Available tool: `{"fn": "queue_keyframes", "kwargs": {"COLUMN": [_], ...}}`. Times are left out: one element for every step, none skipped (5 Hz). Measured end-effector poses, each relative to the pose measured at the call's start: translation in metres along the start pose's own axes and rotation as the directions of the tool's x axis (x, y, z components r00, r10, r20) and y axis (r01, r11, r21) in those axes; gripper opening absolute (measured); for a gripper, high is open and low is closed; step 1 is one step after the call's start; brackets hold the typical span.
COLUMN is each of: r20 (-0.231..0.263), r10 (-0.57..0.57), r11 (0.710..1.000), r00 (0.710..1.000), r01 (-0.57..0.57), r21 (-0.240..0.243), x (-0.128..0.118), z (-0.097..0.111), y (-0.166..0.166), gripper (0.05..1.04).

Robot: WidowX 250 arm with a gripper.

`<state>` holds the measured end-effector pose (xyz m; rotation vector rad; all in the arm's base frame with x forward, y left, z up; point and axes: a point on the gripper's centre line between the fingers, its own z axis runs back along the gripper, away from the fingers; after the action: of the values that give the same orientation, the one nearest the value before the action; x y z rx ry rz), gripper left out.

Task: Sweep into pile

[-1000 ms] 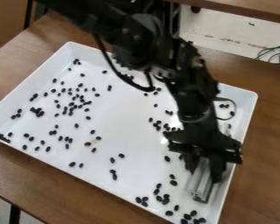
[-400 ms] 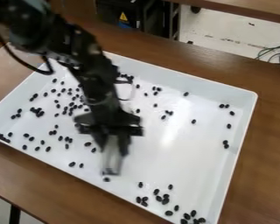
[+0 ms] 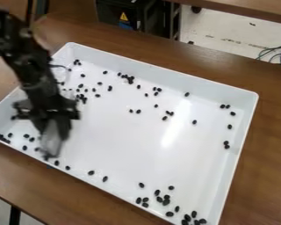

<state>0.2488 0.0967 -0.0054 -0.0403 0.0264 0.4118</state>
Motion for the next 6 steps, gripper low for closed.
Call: {"fn": "queue_keyframes", "kwargs": {"r20": [-0.001, 0.004, 0.027, 0.030, 0.037, 0.031], "r10": [-0.025, -0.059, -0.127, -0.222, -0.269, -0.261], "r11": [1.000, 0.998, 0.992, 0.974, 0.960, 0.959], "r00": [1.000, 0.998, 0.992, 0.975, 0.962, 0.965], "r01": [0.025, 0.059, 0.127, 0.223, 0.271, 0.263], "r21": [0.016, 0.013, -0.019, -0.041, -0.066, -0.107], "x": [0.012, 0.019, 0.029, 0.029, 0.020, 0.004], "z": [0.004, 0.009, 0.014, 0.021, 0.022, 0.021], "y": [0.041, 0.035, -0.005, -0.062, -0.106, -0.145], "gripper": [0.361, 0.361, 0.361, 0.361, 0.361, 0.361]}}
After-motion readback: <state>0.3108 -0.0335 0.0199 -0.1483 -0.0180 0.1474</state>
